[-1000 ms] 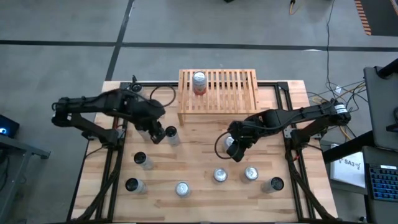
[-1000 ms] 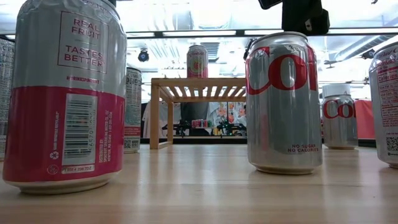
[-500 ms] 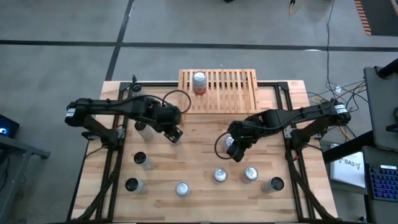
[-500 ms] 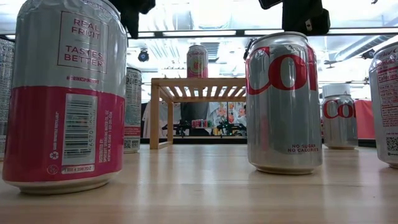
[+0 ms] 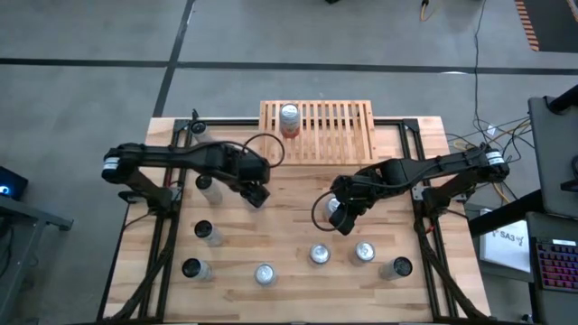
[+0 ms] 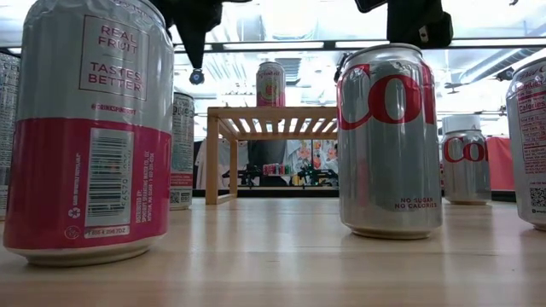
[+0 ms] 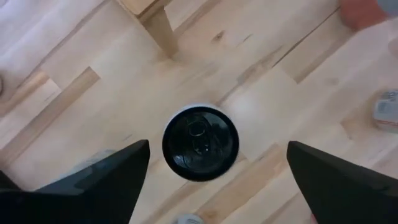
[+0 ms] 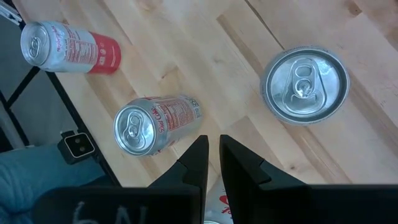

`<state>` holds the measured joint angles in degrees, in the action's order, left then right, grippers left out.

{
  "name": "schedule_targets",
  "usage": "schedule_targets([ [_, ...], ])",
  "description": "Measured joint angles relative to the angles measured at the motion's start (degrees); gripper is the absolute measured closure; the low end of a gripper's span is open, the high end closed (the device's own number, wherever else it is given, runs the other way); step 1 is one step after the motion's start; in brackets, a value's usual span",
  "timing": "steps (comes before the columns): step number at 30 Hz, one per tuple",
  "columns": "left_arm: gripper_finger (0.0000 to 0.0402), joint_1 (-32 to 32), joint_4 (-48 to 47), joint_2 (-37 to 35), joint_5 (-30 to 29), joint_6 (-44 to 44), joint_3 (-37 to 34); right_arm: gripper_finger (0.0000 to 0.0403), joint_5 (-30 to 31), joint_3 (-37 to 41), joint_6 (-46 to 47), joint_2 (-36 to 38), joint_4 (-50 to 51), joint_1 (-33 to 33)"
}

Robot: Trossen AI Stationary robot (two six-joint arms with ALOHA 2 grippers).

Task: Place canned beverage on shelf
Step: Put the center white soda can on the shelf

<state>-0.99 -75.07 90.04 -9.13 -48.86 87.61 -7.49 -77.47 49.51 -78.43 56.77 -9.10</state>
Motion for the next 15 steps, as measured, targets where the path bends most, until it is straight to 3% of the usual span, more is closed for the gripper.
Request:
schedule_targets([
  [15,0.0072,0.20,-1.88,5.70,-1.49,2.10,-0.13,0.0369,0.02,0.00,-0.01,0.00,-0.01,-0.01],
])
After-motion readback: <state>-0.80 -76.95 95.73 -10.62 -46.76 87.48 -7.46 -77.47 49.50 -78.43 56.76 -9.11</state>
